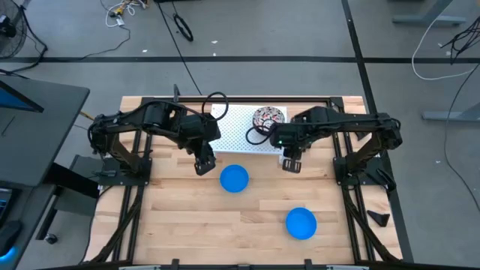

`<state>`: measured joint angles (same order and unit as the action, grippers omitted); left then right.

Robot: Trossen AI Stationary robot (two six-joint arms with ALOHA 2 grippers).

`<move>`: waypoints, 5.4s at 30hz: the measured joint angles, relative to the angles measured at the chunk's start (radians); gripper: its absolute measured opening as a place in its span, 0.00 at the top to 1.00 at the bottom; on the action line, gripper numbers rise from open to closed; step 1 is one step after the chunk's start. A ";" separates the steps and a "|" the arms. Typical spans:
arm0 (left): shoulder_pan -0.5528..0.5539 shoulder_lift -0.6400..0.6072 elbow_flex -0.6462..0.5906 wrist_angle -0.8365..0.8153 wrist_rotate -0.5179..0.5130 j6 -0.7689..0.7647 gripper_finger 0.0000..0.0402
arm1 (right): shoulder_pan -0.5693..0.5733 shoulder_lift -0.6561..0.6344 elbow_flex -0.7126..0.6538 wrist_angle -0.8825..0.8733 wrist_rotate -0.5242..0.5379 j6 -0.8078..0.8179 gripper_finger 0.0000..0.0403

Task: Pick & Place Mini bowls
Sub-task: Put the bottom right blue bowl on the shelf

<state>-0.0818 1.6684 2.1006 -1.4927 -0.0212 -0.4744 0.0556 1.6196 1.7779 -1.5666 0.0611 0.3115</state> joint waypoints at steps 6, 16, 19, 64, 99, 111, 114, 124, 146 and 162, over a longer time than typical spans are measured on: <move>0.000 0.000 0.000 -0.001 0.000 0.000 0.55 | 0.028 0.001 0.000 -0.004 -0.171 0.325 0.77; 0.000 0.000 0.000 -0.002 0.001 0.020 0.55 | 0.139 0.002 0.000 -0.004 -0.207 0.670 0.77; 0.000 0.000 0.000 -0.002 0.021 0.023 0.55 | 0.181 0.002 -0.001 -0.005 -0.143 0.754 0.77; 0.000 0.000 0.000 -0.001 0.045 0.078 0.55 | 0.625 0.002 -0.819 0.710 -0.193 1.270 0.56; 0.000 0.000 0.000 0.177 0.041 0.014 0.55 | 0.625 -0.030 -0.912 0.901 -0.254 1.297 0.99; 0.000 0.000 0.000 0.461 0.041 0.013 0.55 | 0.624 -0.033 -0.912 0.898 -0.290 1.277 1.00; 0.000 0.000 0.000 0.528 0.041 0.014 0.55 | 0.624 -0.033 -0.912 0.898 -0.290 1.277 1.00; 0.000 0.000 0.000 0.679 0.041 0.013 0.55 | 0.624 -0.034 -0.912 0.898 -0.289 1.292 1.00; 0.000 0.000 0.000 0.688 0.041 0.013 0.55 | 0.622 -0.034 -0.912 0.893 -0.287 1.285 1.00; 0.000 0.000 0.000 0.688 0.041 0.013 0.55 | 0.594 -0.034 -0.865 0.869 -0.287 1.197 1.00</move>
<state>-0.0818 1.6684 2.1006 -0.8043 0.0200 -0.4610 0.6495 1.5856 0.9126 -0.6973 -0.2258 1.5090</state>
